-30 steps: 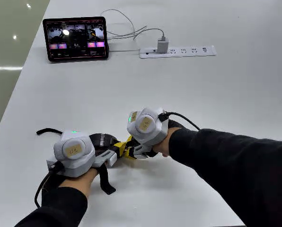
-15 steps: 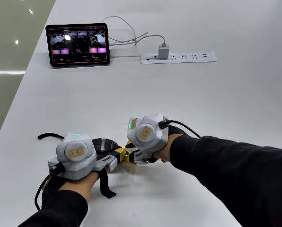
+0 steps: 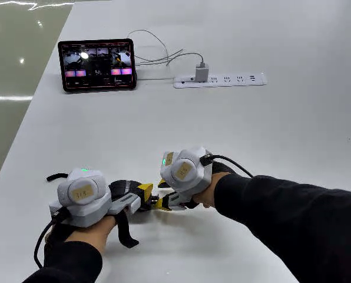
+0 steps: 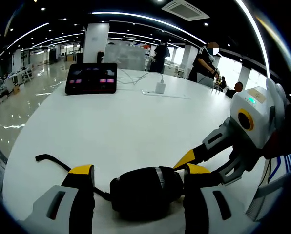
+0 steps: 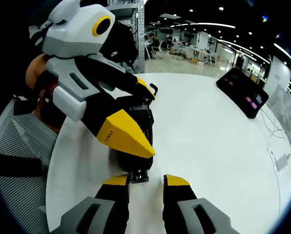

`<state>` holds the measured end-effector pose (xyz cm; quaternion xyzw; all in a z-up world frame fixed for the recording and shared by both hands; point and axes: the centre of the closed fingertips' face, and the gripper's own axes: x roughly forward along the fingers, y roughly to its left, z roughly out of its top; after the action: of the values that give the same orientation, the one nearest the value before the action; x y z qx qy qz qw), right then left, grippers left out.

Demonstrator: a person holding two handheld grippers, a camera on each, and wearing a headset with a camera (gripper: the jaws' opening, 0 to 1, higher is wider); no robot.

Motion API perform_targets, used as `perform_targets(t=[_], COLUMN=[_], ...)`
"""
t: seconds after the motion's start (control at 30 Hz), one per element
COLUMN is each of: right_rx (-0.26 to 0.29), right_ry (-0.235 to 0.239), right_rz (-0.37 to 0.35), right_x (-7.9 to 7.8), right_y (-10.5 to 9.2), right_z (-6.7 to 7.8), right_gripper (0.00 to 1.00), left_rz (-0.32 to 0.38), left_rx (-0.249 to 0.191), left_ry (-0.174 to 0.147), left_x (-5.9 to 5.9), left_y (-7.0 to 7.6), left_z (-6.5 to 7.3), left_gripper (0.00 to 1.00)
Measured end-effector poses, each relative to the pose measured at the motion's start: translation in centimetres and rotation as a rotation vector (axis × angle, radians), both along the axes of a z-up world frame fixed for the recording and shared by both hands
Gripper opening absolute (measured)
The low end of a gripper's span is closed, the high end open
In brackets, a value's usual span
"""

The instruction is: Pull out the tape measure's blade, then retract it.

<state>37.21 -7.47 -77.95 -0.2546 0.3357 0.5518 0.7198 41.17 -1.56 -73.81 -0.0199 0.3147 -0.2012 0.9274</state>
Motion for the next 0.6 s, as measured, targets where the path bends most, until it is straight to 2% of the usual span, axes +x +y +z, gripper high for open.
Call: perform_targets(t=[0.33,0.43,0.57,0.6], right_rx=[0.033,0.074,0.082,0.089], right_ry=[-0.003,0.003,0.002,0.003], right_rz=[-0.044,-0.093,-0.114,-0.119], right_x=[0.0,-0.1,-0.3,-0.4], right_y=[-0.6,-0.9,-1.4,-1.5], right_z=[1.0,1.5,1.6,1.8], right_gripper=[0.25,0.26,0.28,0.29], left_rz=[0.004,-0.025,-0.085,-0.114], left_rx=[-0.008,-0.005,0.015,0.018], left_ry=[-0.014,-0.011,-0.021,-0.013], left_x=[0.0,-0.2,-0.5,-0.8], left_y=[0.7,0.5,-0.1,-0.3], left_z=[0.4,0.4,0.6,0.5], left_gripper=[0.79,0.84,0.92,0.93])
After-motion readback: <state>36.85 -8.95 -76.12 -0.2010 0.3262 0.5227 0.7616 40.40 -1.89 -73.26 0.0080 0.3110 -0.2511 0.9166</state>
